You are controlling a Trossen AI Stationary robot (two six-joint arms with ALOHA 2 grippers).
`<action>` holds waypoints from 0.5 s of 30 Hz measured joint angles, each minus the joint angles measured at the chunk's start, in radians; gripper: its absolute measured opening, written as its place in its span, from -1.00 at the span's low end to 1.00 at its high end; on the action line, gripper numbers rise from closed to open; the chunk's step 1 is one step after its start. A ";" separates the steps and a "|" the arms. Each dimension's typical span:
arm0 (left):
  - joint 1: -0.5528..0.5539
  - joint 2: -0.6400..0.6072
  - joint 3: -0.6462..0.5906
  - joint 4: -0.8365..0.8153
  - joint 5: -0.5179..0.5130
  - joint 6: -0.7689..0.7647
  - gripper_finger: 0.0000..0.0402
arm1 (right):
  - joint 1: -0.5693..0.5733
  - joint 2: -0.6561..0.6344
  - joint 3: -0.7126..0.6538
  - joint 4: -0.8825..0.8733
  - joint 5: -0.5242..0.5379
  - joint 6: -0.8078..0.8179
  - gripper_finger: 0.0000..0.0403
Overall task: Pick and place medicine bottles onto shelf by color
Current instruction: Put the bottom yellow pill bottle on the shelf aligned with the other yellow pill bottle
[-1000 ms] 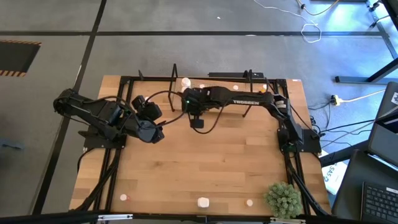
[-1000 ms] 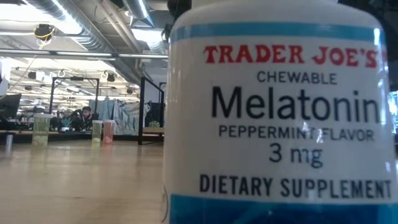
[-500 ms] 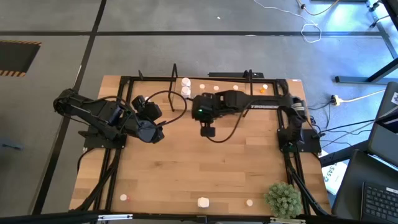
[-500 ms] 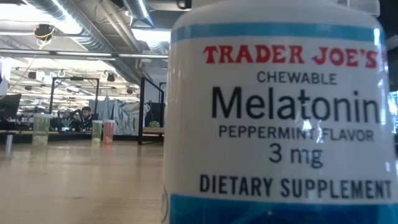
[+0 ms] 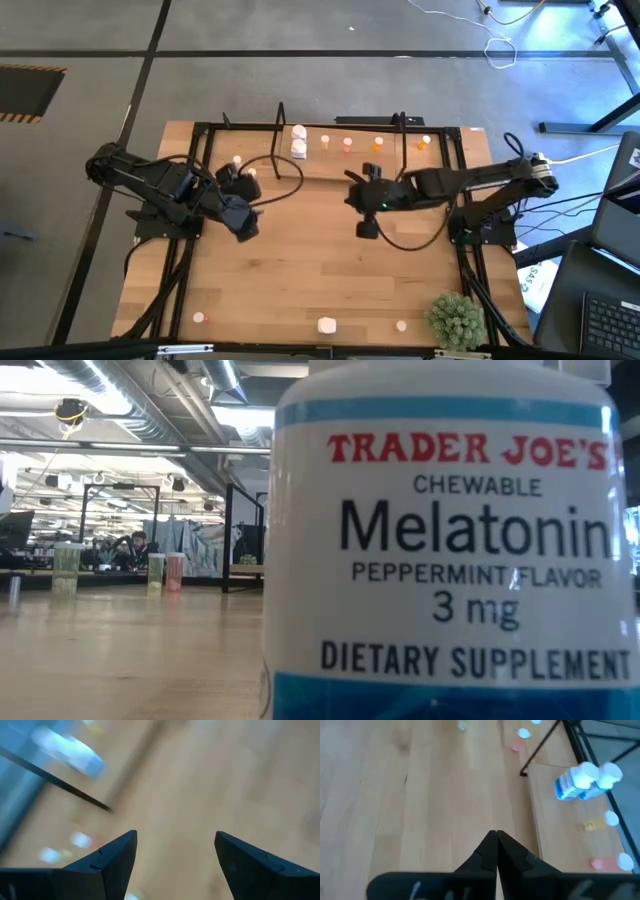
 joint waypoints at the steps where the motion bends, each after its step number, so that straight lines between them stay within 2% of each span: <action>1: -0.007 0.000 0.000 -0.011 0.044 -0.026 0.31 | 0.010 -0.011 -0.026 0.023 0.001 -0.018 -0.98; 4: -0.039 0.000 0.000 -0.062 0.131 -0.136 0.31 | 0.028 -0.028 -0.081 0.087 -0.003 -0.057 -0.98; 7: -0.068 0.000 0.000 -0.155 0.176 -0.274 0.31 | 0.036 -0.029 -0.108 0.113 -0.052 -0.089 -0.98; 11: -0.106 0.000 0.000 -0.305 0.179 -0.501 0.31 | 0.036 -0.031 -0.114 0.121 -0.134 -0.110 -0.98; 15: -0.163 -0.002 -0.007 -0.331 0.178 -0.596 0.31 | 0.036 -0.060 -0.115 0.110 -0.184 -0.130 -0.98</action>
